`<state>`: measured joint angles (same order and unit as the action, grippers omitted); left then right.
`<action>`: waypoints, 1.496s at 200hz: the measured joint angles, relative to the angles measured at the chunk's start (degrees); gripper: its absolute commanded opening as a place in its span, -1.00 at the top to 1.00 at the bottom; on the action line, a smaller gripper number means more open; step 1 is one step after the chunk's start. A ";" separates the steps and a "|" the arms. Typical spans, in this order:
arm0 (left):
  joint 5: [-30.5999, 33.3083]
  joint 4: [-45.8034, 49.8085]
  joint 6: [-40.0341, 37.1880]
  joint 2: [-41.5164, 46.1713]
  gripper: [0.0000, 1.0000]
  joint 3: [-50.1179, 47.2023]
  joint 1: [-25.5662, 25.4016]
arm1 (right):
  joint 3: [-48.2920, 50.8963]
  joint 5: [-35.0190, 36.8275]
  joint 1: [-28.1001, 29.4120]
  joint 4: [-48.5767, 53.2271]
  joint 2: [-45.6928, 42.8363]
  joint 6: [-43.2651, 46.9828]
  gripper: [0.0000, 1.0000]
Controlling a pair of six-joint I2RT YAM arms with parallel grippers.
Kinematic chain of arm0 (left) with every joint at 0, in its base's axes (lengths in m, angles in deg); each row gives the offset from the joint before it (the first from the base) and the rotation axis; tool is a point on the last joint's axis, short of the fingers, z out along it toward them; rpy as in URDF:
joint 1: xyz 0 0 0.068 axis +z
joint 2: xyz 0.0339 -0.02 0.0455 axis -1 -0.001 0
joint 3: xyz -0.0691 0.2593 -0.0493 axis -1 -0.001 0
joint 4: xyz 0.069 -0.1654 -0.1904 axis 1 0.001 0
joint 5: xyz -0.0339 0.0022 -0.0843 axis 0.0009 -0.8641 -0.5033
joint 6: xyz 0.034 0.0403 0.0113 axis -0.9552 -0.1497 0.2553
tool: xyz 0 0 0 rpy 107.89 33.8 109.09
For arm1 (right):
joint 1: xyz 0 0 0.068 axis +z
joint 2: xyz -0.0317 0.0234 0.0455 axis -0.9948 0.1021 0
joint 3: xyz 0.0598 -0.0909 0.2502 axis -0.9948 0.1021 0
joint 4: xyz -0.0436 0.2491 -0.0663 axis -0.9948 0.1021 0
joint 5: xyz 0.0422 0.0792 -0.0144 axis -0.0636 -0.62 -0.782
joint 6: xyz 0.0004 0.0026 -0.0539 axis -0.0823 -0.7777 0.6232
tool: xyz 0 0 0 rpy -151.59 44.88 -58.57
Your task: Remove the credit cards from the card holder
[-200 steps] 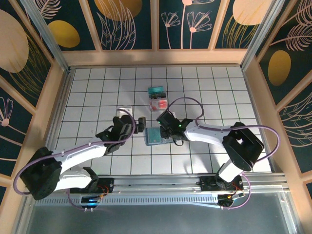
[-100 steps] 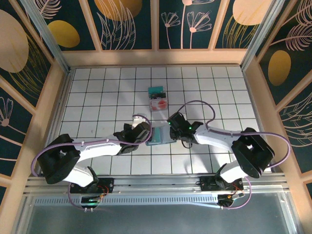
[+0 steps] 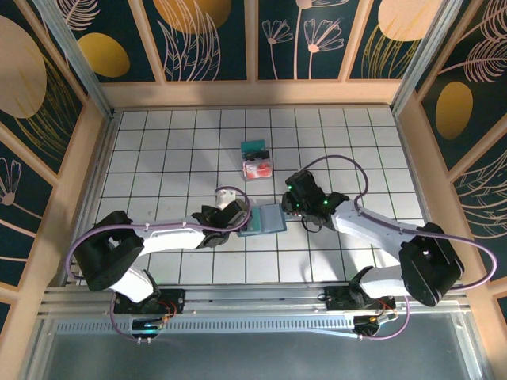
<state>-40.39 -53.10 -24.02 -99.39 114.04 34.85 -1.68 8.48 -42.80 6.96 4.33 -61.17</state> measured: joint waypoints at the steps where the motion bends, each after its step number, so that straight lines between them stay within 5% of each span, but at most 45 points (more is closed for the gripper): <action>1: 0.00 0.07 0.24 0.00 -0.98 0.00 0.00 | -0.02 -0.09 0.00 0.00 0.00 -0.02 0.39; 132: -3.19 0.66 8.28 -1.79 -0.90 -3.06 0.02 | -3.56 -17.57 4.57 -7.58 12.35 -5.11 0.49; 299: -4.09 -1.11 8.44 -3.06 -0.91 -3.06 0.04 | -4.63 -21.24 4.35 -13.16 19.89 -5.40 0.48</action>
<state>-44.48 -54.22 -15.58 -102.45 110.98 34.89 -6.32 -12.76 -38.45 -6.20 24.22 -66.57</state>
